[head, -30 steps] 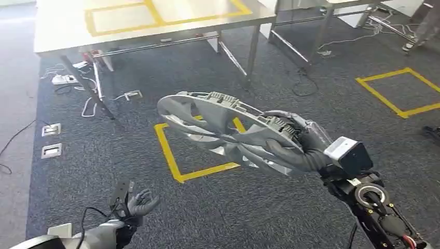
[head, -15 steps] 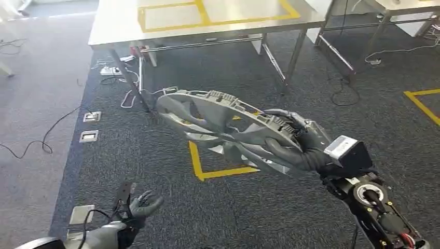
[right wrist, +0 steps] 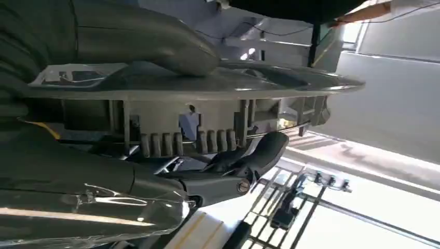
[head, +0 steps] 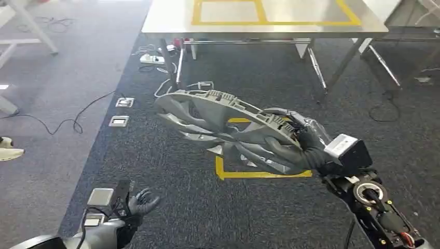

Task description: Take the parts from the cabinet and place them on the table.

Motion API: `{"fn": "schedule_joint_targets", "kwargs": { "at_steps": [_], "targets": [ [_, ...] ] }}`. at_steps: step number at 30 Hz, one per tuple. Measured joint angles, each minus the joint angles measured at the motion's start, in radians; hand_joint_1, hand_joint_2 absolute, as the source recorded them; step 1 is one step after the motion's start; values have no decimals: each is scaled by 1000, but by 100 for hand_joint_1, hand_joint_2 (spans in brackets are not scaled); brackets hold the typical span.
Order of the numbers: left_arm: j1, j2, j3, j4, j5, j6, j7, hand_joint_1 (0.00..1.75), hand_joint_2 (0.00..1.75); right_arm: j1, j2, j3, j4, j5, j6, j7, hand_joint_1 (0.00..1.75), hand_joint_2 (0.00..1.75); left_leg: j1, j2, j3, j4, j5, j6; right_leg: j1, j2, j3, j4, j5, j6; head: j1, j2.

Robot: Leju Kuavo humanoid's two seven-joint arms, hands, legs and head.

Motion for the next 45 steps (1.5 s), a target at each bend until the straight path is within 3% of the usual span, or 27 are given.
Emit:
{"fn": "schedule_joint_targets", "kwargs": {
  "at_steps": [2,3,5,7,8,11,13,14,17,18,19,20,22,23,26,28,30,32,33,34,35,37,38,40,42,43,45],
  "targets": [
    [0,-1,0,0,0,1,0,0,175,2,0,0,5,0,-9,2,175,175,-7,-15,3,0,-4,6,3,16,-91,172,-54,-2,5,0],
    [1,-2,0,0,0,1,0,0,175,4,0,0,9,0,-12,2,175,175,-11,-21,7,1,-6,9,4,16,-112,198,-47,-5,5,0],
    [2,-3,0,0,-1,1,1,0,175,7,0,0,13,0,-18,3,175,175,-16,-36,17,1,-11,11,8,17,-86,111,30,-16,8,0],
    [3,-6,0,0,-3,1,3,0,175,6,0,-1,15,0,-21,3,175,175,-17,-46,28,1,-18,10,18,22,-13,-77,141,-38,9,0],
    [1,-9,0,0,-3,1,3,0,175,5,0,-1,16,0,-23,2,175,175,-24,-48,27,3,-21,6,22,26,2,-109,135,-46,8,0],
    [5,-7,0,0,-3,1,4,0,175,2,0,-1,16,0,-26,2,175,175,-19,-51,19,1,-16,-6,25,24,20,-140,124,-45,10,0],
    [6,-4,0,0,-3,1,5,0,175,2,0,-1,16,3,-29,7,175,175,-20,-48,18,9,-27,-16,9,21,39,-162,132,-52,9,0],
    [5,-4,0,0,-4,1,5,0,175,2,0,-1,16,4,-31,10,175,175,-22,-41,3,46,-46,-24,9,21,45,-167,133,-56,3,0],
    [6,-4,0,0,-4,2,5,0,175,1,0,-1,16,3,-36,12,175,175,-7,-35,-132,285,-133,-40,9,19,51,-168,126,-61,-2,0],
    [8,-4,0,0,-4,2,5,0,175,1,0,-1,16,3,-38,13,175,175,-2,-32,-167,330,-135,-45,8,19,53,-168,123,-60,-5,0],
    [9,-4,0,0,-4,2,6,0,175,2,0,0,16,3,-38,15,175,175,2,-30,-170,317,-111,-48,7,19,57,-168,120,-58,-7,0],
    [9,-4,0,0,-4,2,6,0,175,3,0,0,16,3,-38,16,175,175,6,-28,-149,261,-71,-50,5,20,61,-167,115,-54,-7,0],
    [7,-2,0,0,-4,2,6,0,175,2,0,0,16,3,-38,18,175,175,12,-24,-57,69,29,-56,-1,20,76,-165,101,-41,-8,0],
    [7,-3,0,0,-4,2,6,0,175,1,0,0,16,2,-38,18,175,175,14,-18,-29,11,34,-60,4,19,75,-163,93,-32,-12,0],
    [6,-3,0,0,-5,2,7,0,175,0,0,-1,15,0,-39,21,175,175,7,-28,-23,6,14,-33,8,21,80,-166,82,-19,-5,0],
    [5,-3,0,0,-6,2,7,0,175,0,0,-1,14,0,-40,23,175,175,7,-30,-14,2,7,-17,0,21,81,-165,68,-6,-3,0],
    [4,-3,0,0,-6,2,7,0,175,0,0,-1,14,0,-41,23,175,175,3,-30,1,2,-4,-1,-1,20,32,-50,15,-6,5,0],
    [5,-3,0,0,-6,2,8,0,175,2,0,-1,14,-3,-43,23,175,175,-2,-30,12,2,-14,6,2,21,-68,132,-42,-7,8,0],
    [6,-4,0,0,-6,2,8,0,175,3,0,-1,14,-3,-45,24,175,175,-6,-30,18,3,-20,8,2,21,-109,190,-49,-7,8,0],
    [6,-5,0,0,-6,2,8,0,175,5,0,-1,14,-3,-45,25,175,175,-8,-32,26,3,-26,9,3,21,-128,197,-27,-10,8,0],
    [6,-5,0,0,-6,2,8,0,175,7,-1,-1,14,-3,-46,26,175,175,-10,-36,37,3,-33,9,4,21,-119,151,19,-15,9,0],
    [5,-6,0,0,-7,2,10,0,175,7,-1,-1,14,-3,-47,28,175,175,-13,-40,64,3,-49,7,11,22,-53,-36,147,-32,11,0],
    [6,-10,0,0,-7,2,10,0,175,7,-1,-1,14,-3,-47,28,175,175,-12,-40,71,1,-57,5,16,24,-31,-101,173,-42,12,0],
    [1,-10,0,0,-7,2,12,0,175,3,-1,-1,14,-4,-48,27,175,175,-13,-42,63,4,-58,-5,23,23,-4,-128,156,-45,13,0],
    [3,-11,0,0,-7,2,14,0,175,3,-1,-2,14,-3,-48,28,175,175,-12,-39,63,-2,-60,-14,24,23,-3,-138,145,-48,15,0],
    [2,-11,0,0,-7,2,14,0,175,3,-1,-2,13,-3,-49,29,175,175,-17,-37,65,-3,-65,-20,13,24,10,-154,146,-50,13,0],
    [-2,-10,0,0,-10,1,14,0,175,3,-1,-2,13,-3,-50,31,175,175,-12,-30,31,73,-98,-31,10,23,25,-166,146,-53,9,0]
  ]
}}
